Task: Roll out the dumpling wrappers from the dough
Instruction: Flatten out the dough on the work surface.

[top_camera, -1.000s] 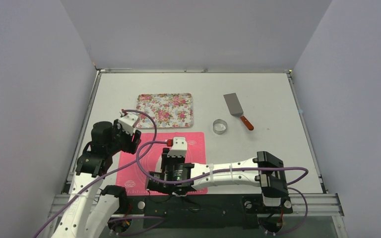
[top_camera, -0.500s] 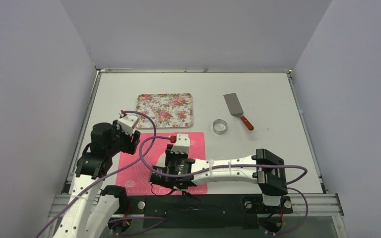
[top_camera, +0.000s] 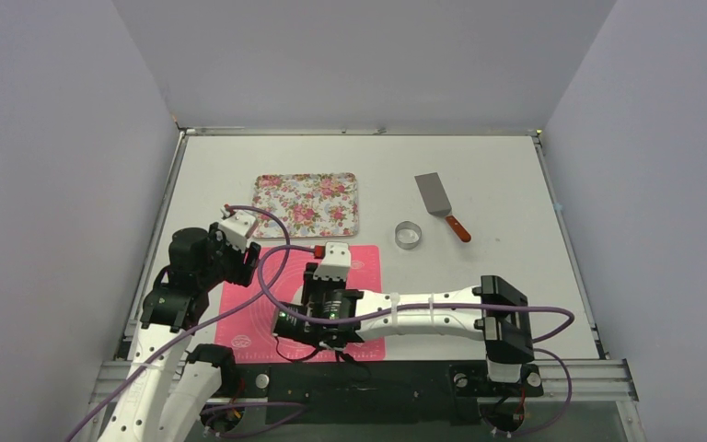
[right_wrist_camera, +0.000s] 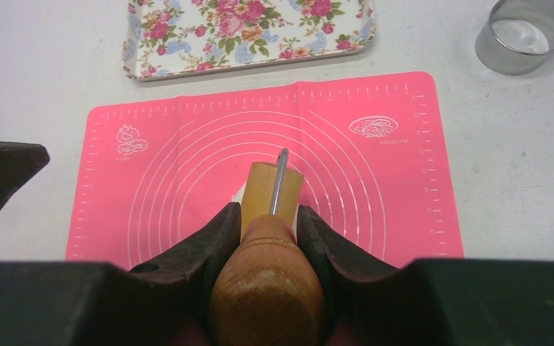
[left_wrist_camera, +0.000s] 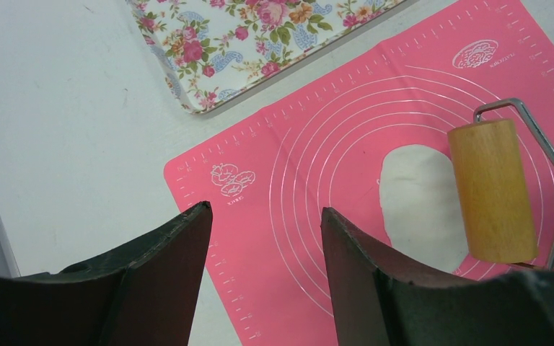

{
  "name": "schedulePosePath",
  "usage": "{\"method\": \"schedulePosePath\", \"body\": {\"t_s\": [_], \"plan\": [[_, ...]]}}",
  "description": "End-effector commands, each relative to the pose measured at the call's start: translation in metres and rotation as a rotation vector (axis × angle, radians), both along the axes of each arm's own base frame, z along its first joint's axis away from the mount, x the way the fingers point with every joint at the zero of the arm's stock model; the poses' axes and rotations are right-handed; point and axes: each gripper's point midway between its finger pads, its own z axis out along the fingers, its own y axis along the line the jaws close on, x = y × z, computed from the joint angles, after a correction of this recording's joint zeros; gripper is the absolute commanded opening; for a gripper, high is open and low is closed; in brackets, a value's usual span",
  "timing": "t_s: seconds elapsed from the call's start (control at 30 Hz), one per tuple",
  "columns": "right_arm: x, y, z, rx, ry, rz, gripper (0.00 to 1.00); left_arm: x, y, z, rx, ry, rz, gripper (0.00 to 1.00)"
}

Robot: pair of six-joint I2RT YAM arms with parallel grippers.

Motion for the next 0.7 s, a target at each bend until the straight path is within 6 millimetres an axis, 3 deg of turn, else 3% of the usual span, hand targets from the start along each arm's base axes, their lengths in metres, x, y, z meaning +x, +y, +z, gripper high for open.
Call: {"method": "schedulePosePath", "body": {"t_s": [0.0,0.3,0.37,0.47,0.67], "plan": [[0.009,0.001,0.021,0.007,-0.028,-0.021,0.0,0.009,0.001,0.013,-0.007,-0.062,0.01,0.55],[0.006,-0.018,0.03,0.039,-0.073,-0.055,0.0,0.007,0.0,0.016,-0.015,-0.071,0.009,0.55],[0.007,-0.017,0.029,0.017,-0.071,-0.049,0.0,0.007,0.0,0.016,-0.016,-0.072,0.009,0.55],[0.009,-0.005,0.006,-0.042,0.006,-0.03,0.0,0.007,0.0,0.016,-0.016,-0.074,0.012,0.55],[0.009,0.004,0.016,-0.084,0.01,-0.034,0.0,0.006,0.001,0.018,-0.012,-0.08,0.013,0.55]]}}
